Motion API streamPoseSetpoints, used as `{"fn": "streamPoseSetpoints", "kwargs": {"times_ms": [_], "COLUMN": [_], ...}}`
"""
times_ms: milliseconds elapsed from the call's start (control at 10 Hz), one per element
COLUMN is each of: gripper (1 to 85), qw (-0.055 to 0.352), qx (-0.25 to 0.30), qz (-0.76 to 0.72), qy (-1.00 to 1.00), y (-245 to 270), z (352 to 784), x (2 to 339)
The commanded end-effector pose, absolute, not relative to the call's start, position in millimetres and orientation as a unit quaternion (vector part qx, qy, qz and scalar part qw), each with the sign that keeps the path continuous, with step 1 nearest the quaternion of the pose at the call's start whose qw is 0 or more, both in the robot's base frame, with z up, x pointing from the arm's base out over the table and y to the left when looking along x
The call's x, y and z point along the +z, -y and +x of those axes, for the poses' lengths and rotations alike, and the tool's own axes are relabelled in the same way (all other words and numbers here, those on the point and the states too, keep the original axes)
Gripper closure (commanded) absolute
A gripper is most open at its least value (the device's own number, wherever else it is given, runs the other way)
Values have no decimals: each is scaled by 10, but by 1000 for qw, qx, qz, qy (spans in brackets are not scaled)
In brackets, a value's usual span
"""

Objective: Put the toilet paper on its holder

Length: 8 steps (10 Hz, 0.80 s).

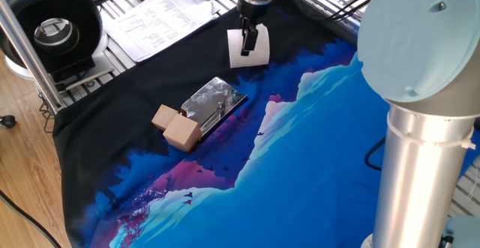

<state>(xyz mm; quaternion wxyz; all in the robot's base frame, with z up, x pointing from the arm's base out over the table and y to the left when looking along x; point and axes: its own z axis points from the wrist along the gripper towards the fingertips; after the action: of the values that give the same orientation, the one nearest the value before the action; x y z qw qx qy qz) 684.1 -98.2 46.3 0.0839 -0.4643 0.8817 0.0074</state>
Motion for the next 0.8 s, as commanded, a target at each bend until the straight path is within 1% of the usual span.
{"fn": "streamPoseSetpoints", "kwargs": {"times_ms": [0, 200, 300, 400, 600, 700], "gripper": [7, 7, 57, 260, 290, 297], "qw": [96, 105, 108, 109, 118, 97], "qx": [-31, -43, -39, -36, -18, -15], "qz": [-502, -511, -509, -501, -482, -474], "qy": [-859, -852, -853, -858, -868, -875], "y": [1207, 1231, 1204, 1195, 1101, 1144], "z": [7008, 7080, 7085, 7086, 7076, 6959], "x": [468, 449, 441, 441, 485, 544]}}
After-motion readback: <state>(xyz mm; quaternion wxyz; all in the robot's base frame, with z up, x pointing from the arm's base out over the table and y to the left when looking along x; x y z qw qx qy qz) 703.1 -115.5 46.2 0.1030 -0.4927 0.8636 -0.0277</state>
